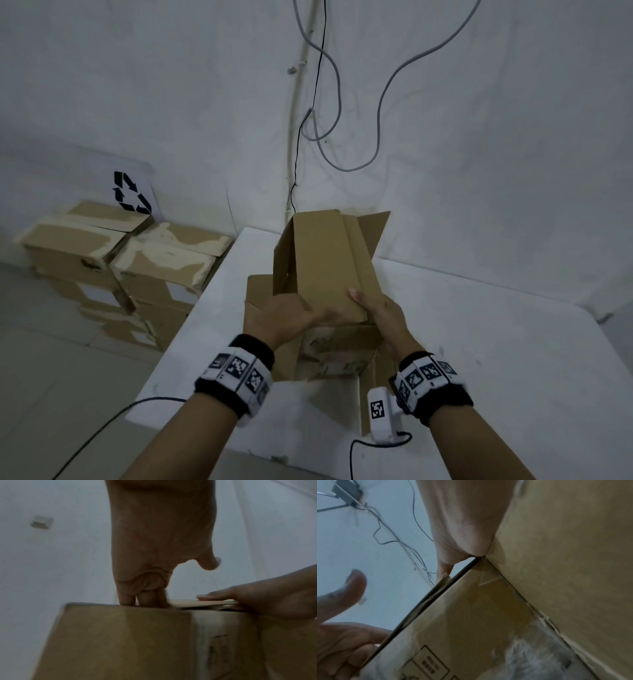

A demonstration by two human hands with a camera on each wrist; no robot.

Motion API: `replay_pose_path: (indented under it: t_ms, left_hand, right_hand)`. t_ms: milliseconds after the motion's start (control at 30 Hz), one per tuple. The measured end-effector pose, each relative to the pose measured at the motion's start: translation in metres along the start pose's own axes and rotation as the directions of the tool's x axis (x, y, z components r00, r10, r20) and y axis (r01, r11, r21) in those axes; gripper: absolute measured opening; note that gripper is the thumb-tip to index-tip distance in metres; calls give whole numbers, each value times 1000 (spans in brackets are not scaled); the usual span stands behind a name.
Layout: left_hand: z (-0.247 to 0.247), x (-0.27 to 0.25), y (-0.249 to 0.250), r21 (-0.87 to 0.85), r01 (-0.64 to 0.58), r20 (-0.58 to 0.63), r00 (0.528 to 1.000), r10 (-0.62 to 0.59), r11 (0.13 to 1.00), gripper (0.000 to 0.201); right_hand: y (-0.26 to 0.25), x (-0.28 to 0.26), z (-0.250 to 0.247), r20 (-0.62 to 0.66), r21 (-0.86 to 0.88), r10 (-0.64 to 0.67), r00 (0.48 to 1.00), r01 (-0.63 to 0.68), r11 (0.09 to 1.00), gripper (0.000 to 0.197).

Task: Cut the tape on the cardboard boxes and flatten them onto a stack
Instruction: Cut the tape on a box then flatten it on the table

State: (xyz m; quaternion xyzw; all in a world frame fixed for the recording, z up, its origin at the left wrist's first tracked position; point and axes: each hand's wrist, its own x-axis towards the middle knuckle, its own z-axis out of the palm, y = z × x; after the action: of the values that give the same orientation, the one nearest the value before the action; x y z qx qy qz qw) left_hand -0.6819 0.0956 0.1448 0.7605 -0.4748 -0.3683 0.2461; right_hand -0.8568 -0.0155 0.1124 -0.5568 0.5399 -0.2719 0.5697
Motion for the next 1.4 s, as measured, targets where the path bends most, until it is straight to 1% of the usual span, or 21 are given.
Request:
replay_pose_path:
  t_ms: [100, 167, 233, 300, 333, 400, 433, 533, 567, 633, 667, 733, 800, 900, 967, 1067, 1133, 1200, 1233, 1333, 1400]
  left_hand:
    - [17, -9, 0, 310, 12, -84, 996, 15, 951, 73]
    - [25, -16, -5, 385, 19, -120, 992, 29, 923, 72]
    - [31, -26, -9, 362, 1, -182, 981, 70, 932, 64]
    - [38, -38, -11, 348, -17, -264, 957, 116, 937, 62]
    - [39, -42, -12, 289, -12, -309, 945, 105, 957, 60]
    - [37, -50, -14, 86, -24, -382, 923, 55, 996, 46]
    - [35, -51, -17, 16, -21, -398, 917, 25, 1000, 46]
    - [35, -41, -37, -38, 39, -515, 855, -53, 999, 76]
    - [36, -38, -42, -39, 53, -543, 837, -66, 998, 78]
    - [35, -30, -51, -27, 88, -545, 834, -88, 996, 72]
    - [32, -26, -54, -18, 109, -521, 847, -102, 994, 70]
    - [25, -12, -60, -20, 136, -460, 878, -130, 990, 68]
    - [15, 5, -61, -27, 142, -407, 902, -141, 989, 69]
    - [4, 29, -57, -47, 163, -373, 912, -169, 985, 66]
    - [0, 42, -53, -91, 149, -427, 887, -174, 985, 61]
    - [-2, 58, -53, -220, 58, -541, 823, -171, 974, 48]
    - [-1, 72, -57, -265, 30, -556, 812, -178, 964, 47]
    - [-2, 89, -62, -252, 50, -541, 821, -184, 967, 50]
    - [-3, 98, -66, -228, 63, -531, 828, -178, 972, 52]
    - [0, 122, -86, -115, 171, -462, 863, -205, 979, 63]
    - [10, 134, -108, -105, 233, -407, 877, -256, 967, 74]
  right_hand:
    - [6, -13, 1, -20, 6, -37, 999, 37, 999, 70]
    - [9, -21, -3, -10, 32, -62, 998, 62, 998, 64]
    - [10, -28, -4, -13, 7, -76, 997, 77, 997, 66]
    - [8, -36, -4, -16, 7, -104, 994, 104, 995, 81]
    - [10, -38, -3, -6, 49, -109, 994, 109, 993, 84]
    - [13, -48, -6, 60, 114, -156, 986, 148, 982, 70]
    - [15, -53, -7, 110, 120, -172, 979, 159, 980, 70]
    - [26, -58, -8, 242, -1, -195, 951, 201, 980, 122]
    - [29, -59, -8, 236, -54, -197, 952, 215, 975, 120]
    - [36, -55, -4, 128, -90, -237, 963, 250, 964, 82]
    - [41, -52, -2, 36, -56, -221, 975, 223, 973, 68]
    - [45, -41, -3, -88, 33, -134, 987, 137, 990, 64]
    - [38, -31, -1, -80, 33, -84, 993, 87, 996, 49]
    - [22, -11, 2, -79, -4, -46, 996, 46, 999, 54]
    - [17, 5, 6, -124, 14, 7, 992, -5, 1000, 57]
    - [20, 30, 6, -176, 46, 110, 978, -103, 994, 63]
    - [19, 39, 4, -170, 16, 180, 969, -180, 983, 62]
    - [22, 50, 1, -133, -9, 212, 968, -215, 977, 48]
    - [23, 54, 2, -126, -27, 232, 965, -237, 971, 50]
    - [33, 68, 6, -112, -77, 320, 941, -330, 941, 78]
    - [44, 71, 11, -31, -97, 394, 919, -395, 914, 77]
